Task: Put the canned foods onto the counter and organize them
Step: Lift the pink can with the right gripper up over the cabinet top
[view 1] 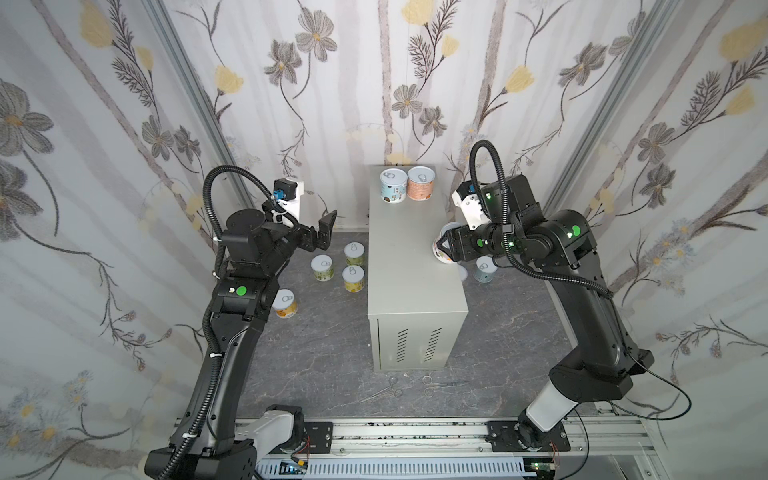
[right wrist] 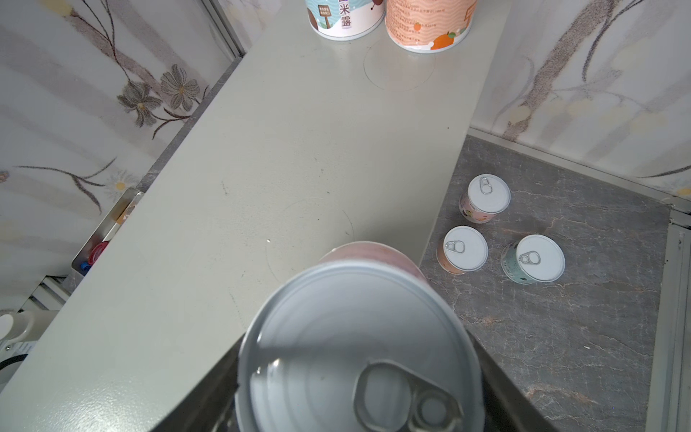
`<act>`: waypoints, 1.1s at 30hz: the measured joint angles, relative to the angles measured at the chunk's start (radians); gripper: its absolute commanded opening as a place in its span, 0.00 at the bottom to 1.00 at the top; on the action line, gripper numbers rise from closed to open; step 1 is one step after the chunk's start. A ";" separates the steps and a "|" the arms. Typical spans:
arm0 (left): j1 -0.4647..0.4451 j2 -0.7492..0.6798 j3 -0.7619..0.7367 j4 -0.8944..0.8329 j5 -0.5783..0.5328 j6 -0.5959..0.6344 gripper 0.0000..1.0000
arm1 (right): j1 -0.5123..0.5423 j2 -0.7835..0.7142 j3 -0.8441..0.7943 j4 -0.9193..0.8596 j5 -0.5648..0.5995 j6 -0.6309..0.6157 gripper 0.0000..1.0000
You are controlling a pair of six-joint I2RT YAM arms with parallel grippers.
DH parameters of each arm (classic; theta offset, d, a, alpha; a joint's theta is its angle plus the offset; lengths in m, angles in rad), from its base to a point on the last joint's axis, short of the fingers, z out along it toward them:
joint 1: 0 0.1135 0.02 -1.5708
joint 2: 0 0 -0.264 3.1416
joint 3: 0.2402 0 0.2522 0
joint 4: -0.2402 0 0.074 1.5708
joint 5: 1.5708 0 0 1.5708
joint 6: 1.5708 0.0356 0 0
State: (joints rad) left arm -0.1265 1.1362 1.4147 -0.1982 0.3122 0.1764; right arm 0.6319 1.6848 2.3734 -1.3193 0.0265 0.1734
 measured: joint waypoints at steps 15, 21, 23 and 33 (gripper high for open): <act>0.000 -0.018 0.000 -0.004 0.029 0.000 1.00 | 0.039 0.013 0.000 0.023 0.006 -0.014 0.61; 0.000 -0.027 -0.005 -0.004 0.032 0.000 1.00 | 0.039 0.017 -0.002 0.035 0.006 -0.022 0.64; 0.000 -0.027 -0.005 -0.005 0.033 0.000 1.00 | 0.039 0.019 -0.004 0.041 0.005 -0.025 0.66; 0.000 -0.032 -0.005 -0.005 0.044 0.000 1.00 | 0.040 0.032 -0.005 0.068 -0.014 -0.029 0.72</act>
State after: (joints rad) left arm -0.1265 1.1046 1.4094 -0.2035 0.3561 0.1761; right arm 0.6720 1.7164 2.3688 -1.2518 0.0128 0.1444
